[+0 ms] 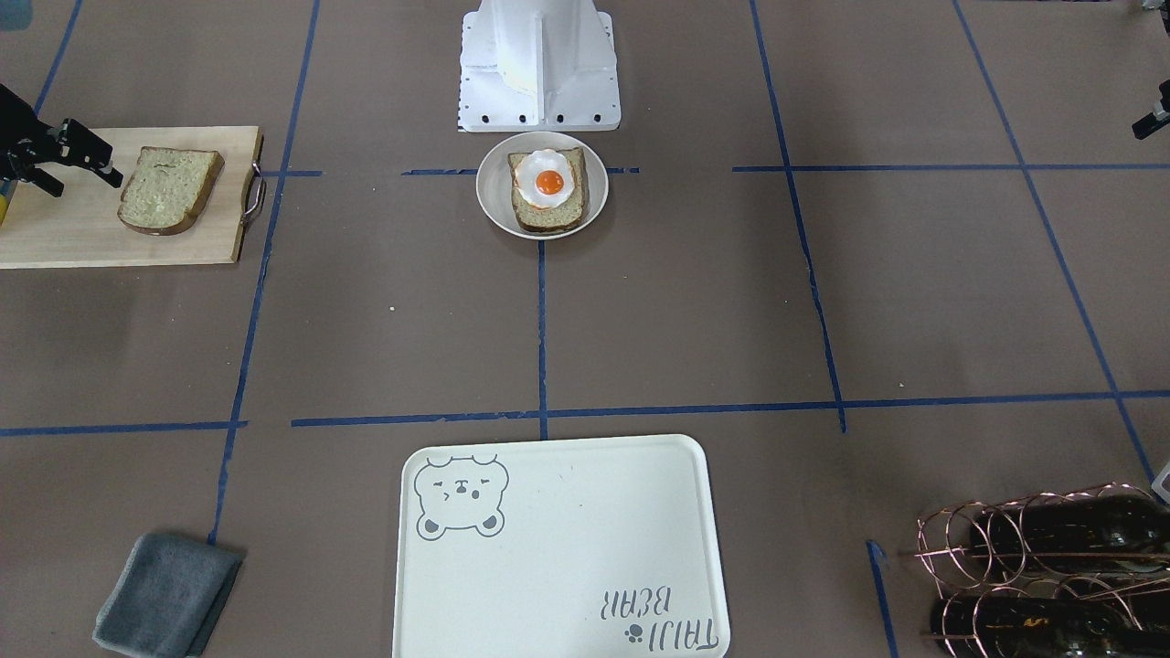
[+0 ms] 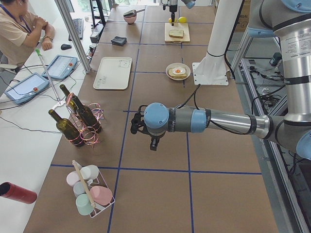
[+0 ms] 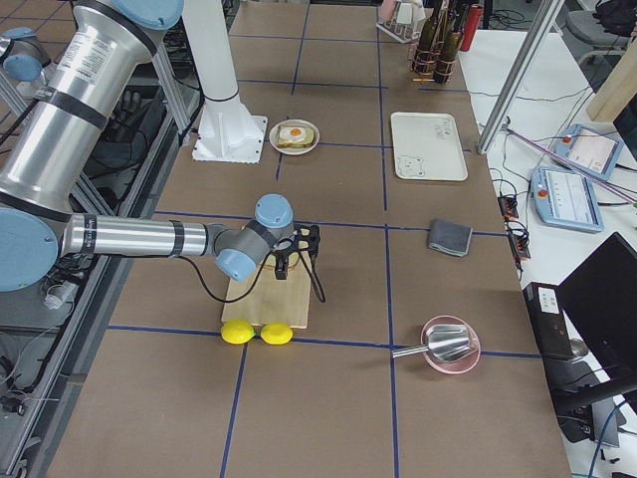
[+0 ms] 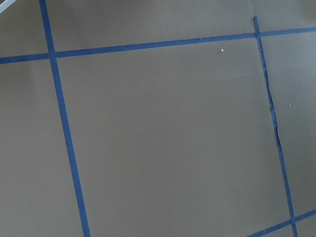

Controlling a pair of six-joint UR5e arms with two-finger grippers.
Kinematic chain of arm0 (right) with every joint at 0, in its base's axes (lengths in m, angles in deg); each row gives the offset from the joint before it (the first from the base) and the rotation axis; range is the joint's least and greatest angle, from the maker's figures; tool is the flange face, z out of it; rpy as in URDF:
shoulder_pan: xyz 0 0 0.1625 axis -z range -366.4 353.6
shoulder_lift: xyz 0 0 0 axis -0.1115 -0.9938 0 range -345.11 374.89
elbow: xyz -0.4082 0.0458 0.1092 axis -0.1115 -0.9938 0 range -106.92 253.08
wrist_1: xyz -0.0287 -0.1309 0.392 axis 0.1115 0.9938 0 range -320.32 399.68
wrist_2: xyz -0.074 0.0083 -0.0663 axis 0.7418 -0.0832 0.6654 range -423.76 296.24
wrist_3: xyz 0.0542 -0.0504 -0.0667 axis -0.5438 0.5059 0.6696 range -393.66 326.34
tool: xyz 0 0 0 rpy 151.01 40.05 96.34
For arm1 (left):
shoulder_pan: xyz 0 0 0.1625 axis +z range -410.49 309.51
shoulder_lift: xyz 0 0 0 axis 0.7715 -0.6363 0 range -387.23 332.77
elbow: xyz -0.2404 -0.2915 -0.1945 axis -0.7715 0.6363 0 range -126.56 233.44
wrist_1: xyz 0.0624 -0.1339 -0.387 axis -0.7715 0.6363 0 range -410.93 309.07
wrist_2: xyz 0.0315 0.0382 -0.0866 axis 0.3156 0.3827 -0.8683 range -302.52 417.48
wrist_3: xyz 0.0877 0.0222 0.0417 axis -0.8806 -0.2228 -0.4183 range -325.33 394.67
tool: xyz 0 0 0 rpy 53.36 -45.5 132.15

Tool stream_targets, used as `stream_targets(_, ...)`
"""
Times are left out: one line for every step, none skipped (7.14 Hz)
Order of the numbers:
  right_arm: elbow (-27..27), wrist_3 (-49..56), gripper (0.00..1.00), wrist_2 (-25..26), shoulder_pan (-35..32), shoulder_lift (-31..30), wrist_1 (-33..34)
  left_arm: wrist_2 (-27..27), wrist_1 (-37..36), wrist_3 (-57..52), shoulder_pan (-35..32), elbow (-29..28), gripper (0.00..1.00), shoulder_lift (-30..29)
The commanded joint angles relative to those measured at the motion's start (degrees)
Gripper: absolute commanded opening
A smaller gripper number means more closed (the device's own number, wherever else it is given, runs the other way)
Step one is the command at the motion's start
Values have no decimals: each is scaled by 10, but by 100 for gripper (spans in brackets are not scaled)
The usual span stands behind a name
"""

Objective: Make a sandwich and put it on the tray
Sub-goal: 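Lower the right gripper and grasp the bread slice's edge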

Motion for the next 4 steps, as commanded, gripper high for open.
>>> stream_targets(-35,-74,92,39,50,-4,-86,-2,1,1,0,0,100,-1)
stream_targets(-39,-110,90,54,66,-3,-106,-3,2,2,0,1,100,-1)
stream_targets(-44,-115,89,98,100,-3,-107,-3,2,3,0,2,100,-1)
stream_targets(-44,-122,88,102,113,-3,-107,-3,2,3,0,3,100,-1)
